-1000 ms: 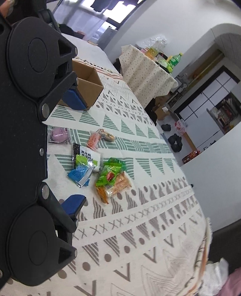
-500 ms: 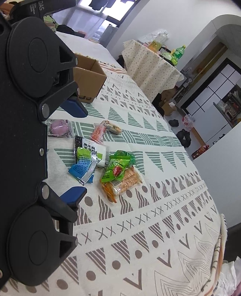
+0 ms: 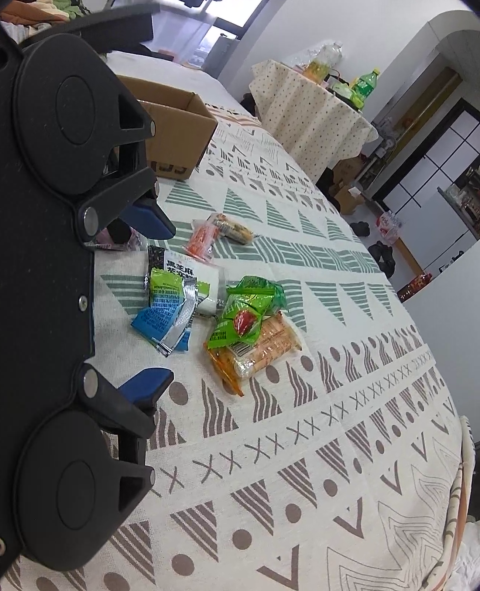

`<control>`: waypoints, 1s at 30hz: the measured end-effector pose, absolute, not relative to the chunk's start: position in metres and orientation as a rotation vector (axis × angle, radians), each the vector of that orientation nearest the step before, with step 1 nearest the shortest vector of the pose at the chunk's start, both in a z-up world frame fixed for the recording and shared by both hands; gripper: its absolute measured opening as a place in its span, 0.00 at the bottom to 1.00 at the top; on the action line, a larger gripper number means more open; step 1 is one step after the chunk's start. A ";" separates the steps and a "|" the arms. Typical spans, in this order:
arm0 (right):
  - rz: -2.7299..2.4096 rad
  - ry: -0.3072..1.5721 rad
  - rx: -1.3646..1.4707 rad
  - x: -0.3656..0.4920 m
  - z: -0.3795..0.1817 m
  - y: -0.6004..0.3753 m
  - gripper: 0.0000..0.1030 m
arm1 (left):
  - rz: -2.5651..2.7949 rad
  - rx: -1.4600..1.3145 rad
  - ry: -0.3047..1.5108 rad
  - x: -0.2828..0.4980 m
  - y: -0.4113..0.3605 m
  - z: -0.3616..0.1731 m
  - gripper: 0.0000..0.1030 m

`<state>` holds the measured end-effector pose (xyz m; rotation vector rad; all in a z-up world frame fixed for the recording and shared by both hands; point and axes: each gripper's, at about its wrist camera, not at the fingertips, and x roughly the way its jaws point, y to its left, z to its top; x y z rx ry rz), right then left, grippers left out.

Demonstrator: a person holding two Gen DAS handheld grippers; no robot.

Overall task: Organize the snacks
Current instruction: 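Grasp the pink round pastry packet with left tool while right tool grasps blue-green packet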

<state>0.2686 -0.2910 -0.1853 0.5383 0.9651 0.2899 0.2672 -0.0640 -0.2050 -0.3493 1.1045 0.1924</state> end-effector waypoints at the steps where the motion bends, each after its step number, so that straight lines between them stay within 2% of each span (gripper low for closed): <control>1: 0.288 0.966 0.536 0.269 -0.186 -0.291 0.73 | 0.190 -0.338 1.096 0.267 -0.066 -0.205 0.55; 2: 0.286 0.969 0.534 0.270 -0.187 -0.290 0.73 | 0.181 -0.335 1.094 0.268 -0.068 -0.205 0.43; 7: 0.281 0.987 0.534 0.272 -0.193 -0.289 0.69 | 0.175 -0.338 1.097 0.268 -0.068 -0.200 0.32; 26: 0.257 1.021 0.555 0.287 -0.212 -0.276 0.67 | 0.198 -0.351 1.048 0.246 -0.049 -0.172 0.31; 27: 0.257 1.025 0.546 0.288 -0.214 -0.274 0.64 | 0.200 -0.352 1.046 0.245 -0.048 -0.170 0.31; 30: 0.266 1.034 0.526 0.289 -0.216 -0.269 0.47 | 0.206 -0.354 1.039 0.243 -0.045 -0.164 0.31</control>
